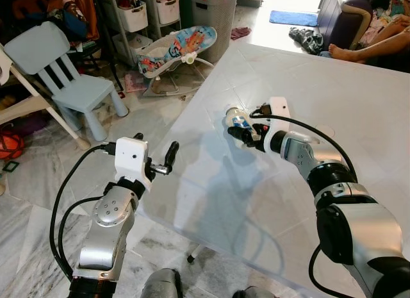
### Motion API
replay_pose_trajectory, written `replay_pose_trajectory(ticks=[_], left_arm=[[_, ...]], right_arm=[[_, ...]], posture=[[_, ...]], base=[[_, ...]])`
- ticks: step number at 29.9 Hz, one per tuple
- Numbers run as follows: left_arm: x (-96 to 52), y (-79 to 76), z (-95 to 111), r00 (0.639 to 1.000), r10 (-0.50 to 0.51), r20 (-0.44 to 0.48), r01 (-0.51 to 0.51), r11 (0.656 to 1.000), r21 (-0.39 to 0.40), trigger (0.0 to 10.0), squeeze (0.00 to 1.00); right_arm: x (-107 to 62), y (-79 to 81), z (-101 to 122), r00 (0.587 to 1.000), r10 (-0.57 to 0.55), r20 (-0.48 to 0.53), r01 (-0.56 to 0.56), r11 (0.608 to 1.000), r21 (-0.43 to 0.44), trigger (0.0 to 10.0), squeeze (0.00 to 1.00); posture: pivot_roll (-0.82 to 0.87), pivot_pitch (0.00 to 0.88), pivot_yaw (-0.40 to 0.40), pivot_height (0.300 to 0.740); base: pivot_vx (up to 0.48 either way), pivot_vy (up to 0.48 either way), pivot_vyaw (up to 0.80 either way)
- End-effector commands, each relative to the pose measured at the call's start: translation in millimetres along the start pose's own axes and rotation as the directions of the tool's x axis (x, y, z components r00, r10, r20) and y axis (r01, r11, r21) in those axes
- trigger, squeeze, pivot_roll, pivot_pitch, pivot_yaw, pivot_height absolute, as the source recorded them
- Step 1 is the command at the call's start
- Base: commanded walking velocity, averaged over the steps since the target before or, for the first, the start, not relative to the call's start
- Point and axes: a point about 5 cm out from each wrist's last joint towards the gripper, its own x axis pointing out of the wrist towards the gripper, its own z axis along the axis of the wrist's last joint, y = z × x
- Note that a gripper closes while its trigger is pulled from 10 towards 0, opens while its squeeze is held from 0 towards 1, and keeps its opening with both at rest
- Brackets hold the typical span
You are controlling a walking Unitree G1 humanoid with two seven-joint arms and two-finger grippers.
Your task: Restocking fridge
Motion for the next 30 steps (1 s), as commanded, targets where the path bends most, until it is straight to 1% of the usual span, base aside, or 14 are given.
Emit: replay_pose_trajectory(ticks=[1, 3, 4, 5, 7, 16, 18, 20, 21, 25, 26, 28, 29, 30], left_arm=[[-1.3, -2.2, 2.1, 1.0, -0.015, 0.002, 0.015, 1.0, 0.005, 10.0, 0.0], [-1.6, -3.1, 1.7, 1.0, -0.014, 0.001, 0.014, 1.0, 0.002, 10.0, 0.0], [-1.6, -3.1, 1.7, 1.0, -0.014, 0.001, 0.014, 1.0, 0.002, 10.0, 0.0], [-1.8, -3.8, 1.4, 1.0, -0.012, 0.002, 0.012, 1.0, -0.001, 10.0, 0.0], [-1.7, -4.3, 1.2, 1.0, -0.011, 0.002, 0.011, 1.0, -0.002, 10.0, 0.0], [0.3, -5.7, 0.6, 1.0, -0.013, 0.005, 0.013, 1.0, -0.006, 10.0, 0.0], [0.9, -6.1, 0.4, 1.0, -0.014, 0.007, 0.014, 1.0, -0.006, 10.0, 0.0], [1.6, -7.0, 0.2, 1.0, -0.015, 0.009, 0.015, 1.0, -0.008, 10.0, 0.0], [1.6, -7.0, 0.2, 1.0, -0.015, 0.009, 0.015, 1.0, -0.008, 10.0, 0.0], [2.7, -7.7, 0.5, 1.0, -0.012, 0.015, 0.012, 1.0, -0.009, 10.0, 0.0], [2.4, -6.5, 0.2, 1.0, -0.009, 0.016, 0.009, 1.0, -0.01, 10.0, 0.0], [2.5, -6.3, -0.1, 1.0, -0.008, 0.016, 0.008, 1.0, -0.01, 10.0, 0.0], [2.1, -5.3, -0.8, 1.0, -0.005, 0.016, 0.005, 1.0, -0.011, 10.0, 0.0], [1.9, -3.9, -2.0, 1.0, -0.002, 0.015, 0.003, 1.0, -0.013, 10.0, 0.0]], right_arm=[[-3.0, -7.0, -8.1, 0.999, -0.032, -0.042, 0.033, 0.999, 0.036, 0.0, 0.0], [-5.1, -9.2, -12.3, 0.998, -0.041, -0.052, 0.045, 0.996, 0.079, 0.0, 0.0], [-5.1, -9.2, -12.3, 0.998, -0.041, -0.052, 0.045, 0.996, 0.079, 0.0, 0.0], [-6.6, -8.5, -16.3, 0.998, -0.029, -0.058, 0.036, 0.992, 0.119, 0.0, 0.0], [-8.6, -7.5, -20.1, 0.998, -0.019, -0.057, 0.027, 0.988, 0.149, 0.0, 0.0], [-20.1, -5.8, -31.6, 0.998, -0.05, -0.025, 0.053, 0.986, 0.158, 0.0, 0.0], [-25.0, 1.4, -29.8, 0.998, -0.058, -0.001, 0.058, 0.985, 0.161, 0.0, 0.0], [-31.9, 10.0, -28.8, 0.997, -0.074, 0.023, 0.068, 0.978, 0.197, 0.0, 0.0], [-31.9, 10.0, -28.8, 0.997, -0.074, 0.023, 0.068, 0.978, 0.197, 0.0, 0.0], [-53.2, 23.0, -36.7, 0.994, -0.102, 0.039, 0.088, 0.958, 0.274, 0.0, 0.0], [-65.2, 28.5, -43.9, 0.992, -0.116, 0.041, 0.098, 0.948, 0.302, 0.0, 0.0], [-69.6, 30.0, -46.7, 0.992, -0.123, 0.04, 0.105, 0.945, 0.311, 0.0, 0.0], [-77.1, 33.3, -53.2, 0.99, -0.134, 0.037, 0.114, 0.936, 0.332, 0.0, 0.0], [-93.2, 41.3, -64.7, 0.986, -0.163, 0.025, 0.143, 0.919, 0.368, 0.0, 0.0]], posture=[[0.05, 0.06, 0.019, 0.74], [0.04, 0.058, 0.012, 0.74], [0.04, 0.058, 0.012, 0.74], [0.04, 0.056, 0.007, 0.74], [0.03, 0.054, 0.005, 0.74], [0.02, 0.046, 0.007, 0.74], [0.01, 0.044, 0.007, 0.74], [0.01, 0.041, 0.003, 0.74], [0.01, 0.041, 0.003, 0.74], [-0.01, 0.036, -0.005, 0.74], [-0.01, 0.034, -0.008, 0.74], [-0.01, 0.034, -0.008, 0.74], [-0.02, 0.032, -0.009, 0.74], [-0.03, 0.03, -0.006, 0.74]], base=[[0.0, 0.0, 0.0], [0.0, 0.0, 0.0], [0.0, 0.0, 0.0], [0.0, 0.0, 0.0], [0.0, 0.0, 0.0], [0.0, 0.0, 0.0], [0.0, 0.0, 0.0], [0.0, 0.0, 0.0], [0.0, 0.0, 0.0], [0.0, 0.0, 0.0], [0.0, 0.0, 0.0], [0.0, 0.0, 0.0], [0.0, 0.0, 0.0], [0.0, 0.0, 0.0]])
